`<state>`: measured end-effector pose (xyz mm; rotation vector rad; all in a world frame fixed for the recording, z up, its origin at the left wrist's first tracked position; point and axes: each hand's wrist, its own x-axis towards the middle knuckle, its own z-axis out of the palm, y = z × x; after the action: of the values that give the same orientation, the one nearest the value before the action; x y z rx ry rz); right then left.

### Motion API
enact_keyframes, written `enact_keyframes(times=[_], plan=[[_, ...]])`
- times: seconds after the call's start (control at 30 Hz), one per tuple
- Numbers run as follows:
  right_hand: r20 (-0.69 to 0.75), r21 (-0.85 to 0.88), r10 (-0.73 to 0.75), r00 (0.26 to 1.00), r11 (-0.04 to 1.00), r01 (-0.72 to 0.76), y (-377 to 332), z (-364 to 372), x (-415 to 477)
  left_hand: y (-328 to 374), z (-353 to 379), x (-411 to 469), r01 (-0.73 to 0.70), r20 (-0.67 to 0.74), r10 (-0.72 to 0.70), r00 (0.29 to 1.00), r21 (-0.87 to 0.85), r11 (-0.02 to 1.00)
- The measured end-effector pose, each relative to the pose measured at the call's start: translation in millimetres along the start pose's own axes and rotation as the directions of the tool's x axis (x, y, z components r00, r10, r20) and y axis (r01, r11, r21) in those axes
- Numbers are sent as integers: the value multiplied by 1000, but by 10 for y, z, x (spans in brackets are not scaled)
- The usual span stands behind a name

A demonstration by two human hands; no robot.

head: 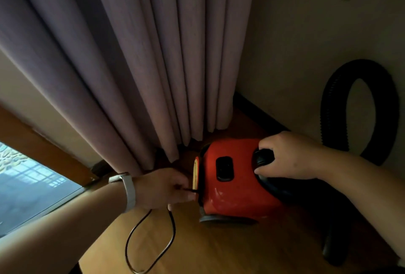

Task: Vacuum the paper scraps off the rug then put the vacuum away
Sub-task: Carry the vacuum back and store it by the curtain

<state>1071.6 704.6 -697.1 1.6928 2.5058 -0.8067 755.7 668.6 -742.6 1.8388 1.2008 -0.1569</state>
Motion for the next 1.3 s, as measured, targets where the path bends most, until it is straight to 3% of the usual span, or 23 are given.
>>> enact_keyframes(times=[0.13,0.33,0.57,0.7,0.87,0.93,0.97,1.0,1.07,1.13,1.23,1.3], plan=[[15,30,-12,1000,999,11,-31,12,-18,-146,-100,136,-42,-157,37,987,-30,999],[25,-7,-173,985,985,173,-266,44,-43,-346,-221,312,-22,-299,8,954,-45,999],[-14,25,-226,974,974,226,-326,-80,-134,-607,-160,441,-42,-336,-76,939,-332,942],[-64,136,-164,984,976,171,-267,-187,-171,-579,2,464,-55,-386,-196,901,-551,833],[-194,253,-87,977,958,136,-141,-282,-160,-452,314,400,50,-307,-363,880,-699,713],[-249,268,-54,967,956,123,-97,-313,-138,-320,400,424,-27,-281,-440,853,-865,501],[-271,260,-43,962,959,116,-83,-327,-129,-271,420,442,-76,-300,-473,828,-897,436],[-290,243,-33,957,964,107,-78,-335,-118,-240,435,452,-112,-336,-488,805,-895,432],[-321,211,-22,947,973,94,-92,-335,-86,-230,448,444,-127,-398,-482,780,-856,501],[-350,196,-2,937,978,75,-96,-325,-52,-265,437,418,-41,-421,-470,776,-777,628],[-375,169,21,927,984,46,-63,-292,5,-272,401,327,53,-398,-385,833,-635,771],[-391,145,36,920,989,23,-52,-262,40,-210,335,226,67,-434,-239,868,-376,924]])
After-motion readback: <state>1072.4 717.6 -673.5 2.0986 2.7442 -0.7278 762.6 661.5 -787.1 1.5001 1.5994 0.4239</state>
